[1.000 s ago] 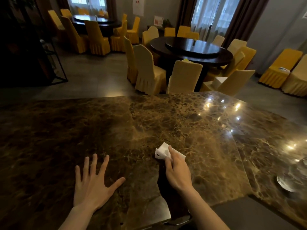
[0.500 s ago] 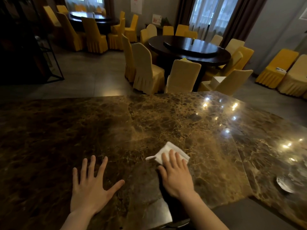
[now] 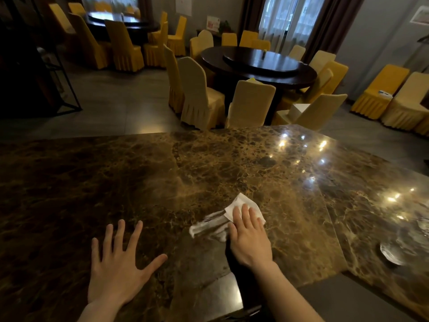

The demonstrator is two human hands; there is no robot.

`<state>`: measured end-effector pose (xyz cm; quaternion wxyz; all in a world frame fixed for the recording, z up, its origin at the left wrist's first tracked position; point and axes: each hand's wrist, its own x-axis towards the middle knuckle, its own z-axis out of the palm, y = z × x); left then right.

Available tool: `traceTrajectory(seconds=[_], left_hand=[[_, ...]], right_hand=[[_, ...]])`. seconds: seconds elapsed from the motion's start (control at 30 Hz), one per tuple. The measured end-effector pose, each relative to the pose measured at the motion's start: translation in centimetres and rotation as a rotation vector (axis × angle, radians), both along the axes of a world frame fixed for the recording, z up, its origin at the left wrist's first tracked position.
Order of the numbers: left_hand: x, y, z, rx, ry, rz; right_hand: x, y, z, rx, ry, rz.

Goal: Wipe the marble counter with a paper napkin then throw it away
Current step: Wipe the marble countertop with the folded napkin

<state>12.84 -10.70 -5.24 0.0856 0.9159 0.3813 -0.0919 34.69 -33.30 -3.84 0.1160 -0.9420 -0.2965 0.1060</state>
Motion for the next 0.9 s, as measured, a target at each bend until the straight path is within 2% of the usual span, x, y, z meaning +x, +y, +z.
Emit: traceTrajectory(seconds=[0.07,0.2,0.27,0.37,0.43,0.5,0.57,0.63,0.67,0.73,0.83,0.9], left_hand=[[-0.1,0.0,0.0,-0.006,-0.008,0.002],[0.0,0.1,-0.1,-0.002,-0.023,0.004],[0.0,0.1,-0.2,-0.010,-0.022,0.007],[-0.1,0.0,-0.2,0.003,-0.049,0.010],[-0.1,0.0,-0.2,0.001,-0.049,0.019],[-0.1,0.0,-0.4,0.001,-0.063,0.023],[0.0,0.0,-0.5,0.002,-0.072,0.027],[0.0,0.1,-0.5,0.000,-0.069,0.032],[0.0,0.0,-0.4,0.000,-0.069,0.032],[0.0,0.0,-0.4,-0.002,-0.074,0.034],[0.0,0.0,-0.3,-0.005,-0.075,0.036],[0.0,0.0,-0.3,0.008,-0.061,0.030]], right_hand=[[-1.1,1.6,0.2,0.031,0.015,0.035],[-8.2,4.3,-1.4,0.146,0.043,0.391],[-8.3,3.6,-1.5,0.156,0.005,0.403],[-5.1,1.9,-0.1,0.232,-0.067,0.227],[-3.6,1.8,1.0,0.278,-0.106,0.188],[-2.3,1.9,1.9,0.410,-0.041,0.090],[0.1,1.7,3.0,0.602,0.021,-0.156],[3.2,0.8,3.8,0.703,0.047,-0.435],[4.6,0.2,4.1,0.687,0.051,-0.521],[6.3,-0.8,3.9,0.560,0.011,-0.538],[6.1,-1.3,3.0,0.320,-0.111,-0.365],[5.4,-1.3,2.7,0.238,-0.152,-0.226]])
